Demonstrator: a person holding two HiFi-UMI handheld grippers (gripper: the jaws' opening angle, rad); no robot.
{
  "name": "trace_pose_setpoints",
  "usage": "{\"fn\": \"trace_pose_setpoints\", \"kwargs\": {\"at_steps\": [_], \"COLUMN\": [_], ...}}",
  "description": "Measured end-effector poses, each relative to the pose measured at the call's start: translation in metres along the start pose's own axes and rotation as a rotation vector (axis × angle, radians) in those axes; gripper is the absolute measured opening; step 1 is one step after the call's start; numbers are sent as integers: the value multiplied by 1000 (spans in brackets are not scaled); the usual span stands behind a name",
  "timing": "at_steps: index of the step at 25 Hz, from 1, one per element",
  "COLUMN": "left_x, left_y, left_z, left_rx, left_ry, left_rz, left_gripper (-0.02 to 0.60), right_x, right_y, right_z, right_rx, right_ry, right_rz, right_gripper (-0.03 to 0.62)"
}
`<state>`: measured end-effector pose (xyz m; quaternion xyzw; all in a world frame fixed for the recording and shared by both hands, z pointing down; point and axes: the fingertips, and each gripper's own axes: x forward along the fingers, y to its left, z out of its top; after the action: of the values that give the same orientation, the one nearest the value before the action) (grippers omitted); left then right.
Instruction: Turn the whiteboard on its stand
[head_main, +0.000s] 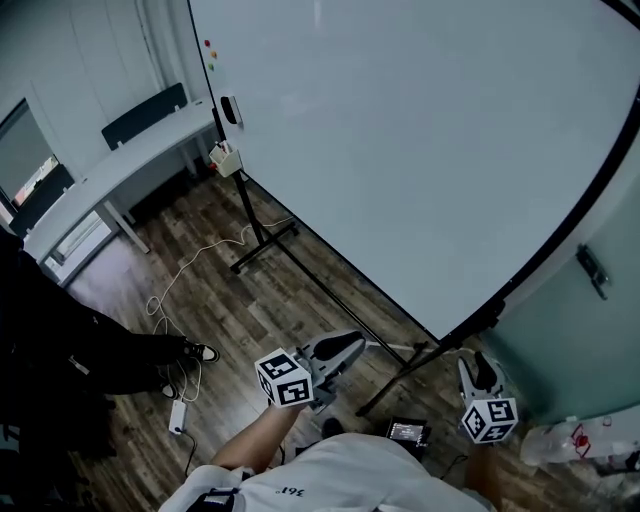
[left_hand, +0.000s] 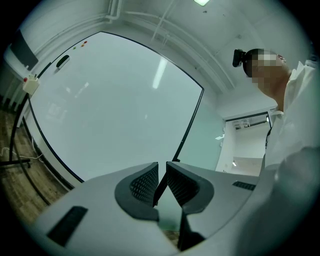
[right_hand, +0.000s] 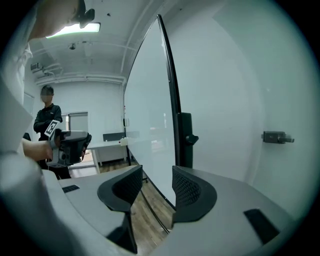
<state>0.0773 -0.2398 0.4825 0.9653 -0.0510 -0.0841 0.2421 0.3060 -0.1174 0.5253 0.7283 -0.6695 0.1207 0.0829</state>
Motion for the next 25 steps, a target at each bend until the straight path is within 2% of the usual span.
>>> {"fn": "trace_pose_setpoints", "kwargs": {"at_steps": [8, 15, 20, 25], "left_x": [-19, -26, -35, -34], "left_y": [-3, -25, -50, -80], "left_z": [-9, -13, -20, -41], "left_rx": [-31, -18, -12, -15], "left_ry": [13, -15, -33, -26], "left_rz": [-3, 15, 46, 56], "left_gripper": [48, 48, 48, 48], "right_x": [8, 14, -1, -27], "right_y": [70, 113, 122, 113], "right_z": [13, 21, 12, 2], "right_rx": [20, -3, -44, -51], "right_ry": [-43, -59, -37, -34], "right_rz": [115, 238, 281, 279], "right_gripper": [127, 81, 71, 64]}}
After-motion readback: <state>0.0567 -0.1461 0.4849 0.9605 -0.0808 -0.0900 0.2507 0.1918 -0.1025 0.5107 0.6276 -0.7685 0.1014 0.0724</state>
